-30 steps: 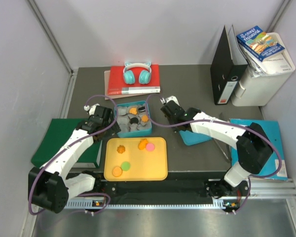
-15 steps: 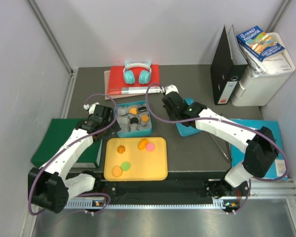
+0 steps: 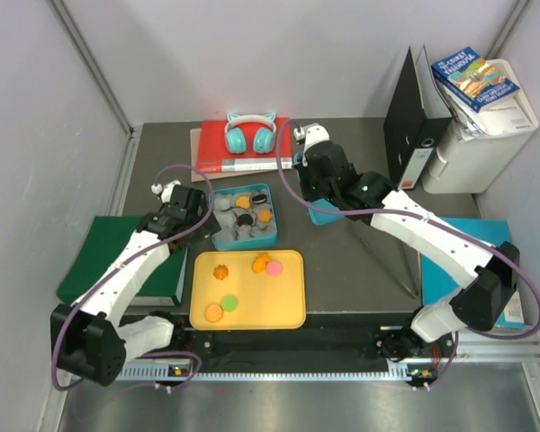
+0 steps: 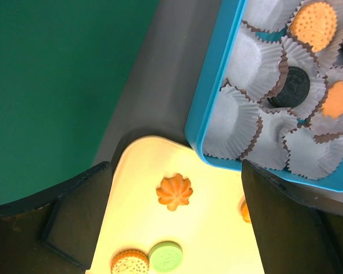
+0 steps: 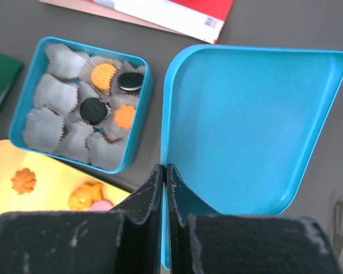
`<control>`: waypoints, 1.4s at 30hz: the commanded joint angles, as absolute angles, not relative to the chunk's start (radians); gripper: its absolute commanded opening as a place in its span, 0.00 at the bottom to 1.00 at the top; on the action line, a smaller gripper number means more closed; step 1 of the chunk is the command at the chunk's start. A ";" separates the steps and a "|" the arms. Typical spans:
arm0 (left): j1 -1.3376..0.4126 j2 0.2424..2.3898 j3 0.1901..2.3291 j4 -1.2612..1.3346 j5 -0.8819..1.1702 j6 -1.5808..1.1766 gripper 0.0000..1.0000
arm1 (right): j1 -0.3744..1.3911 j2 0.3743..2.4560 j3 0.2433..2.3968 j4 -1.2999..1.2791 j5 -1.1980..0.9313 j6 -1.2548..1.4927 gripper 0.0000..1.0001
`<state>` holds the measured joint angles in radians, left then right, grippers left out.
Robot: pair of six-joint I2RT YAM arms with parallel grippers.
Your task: Pack the cookies
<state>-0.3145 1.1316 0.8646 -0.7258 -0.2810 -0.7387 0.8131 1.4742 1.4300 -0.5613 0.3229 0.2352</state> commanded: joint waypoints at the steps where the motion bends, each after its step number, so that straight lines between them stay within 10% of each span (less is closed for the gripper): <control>1: -0.310 1.149 0.923 -0.712 -0.288 -0.756 0.98 | 0.810 1.453 1.506 -0.512 0.284 0.219 0.00; 26: -0.301 1.098 0.877 -0.158 0.222 -0.864 0.98 | 0.689 1.259 1.272 -0.227 -0.388 0.432 0.00; 42: -0.302 1.351 1.134 -0.307 0.325 -0.729 0.98 | 0.876 1.149 1.138 -0.663 0.274 0.080 0.00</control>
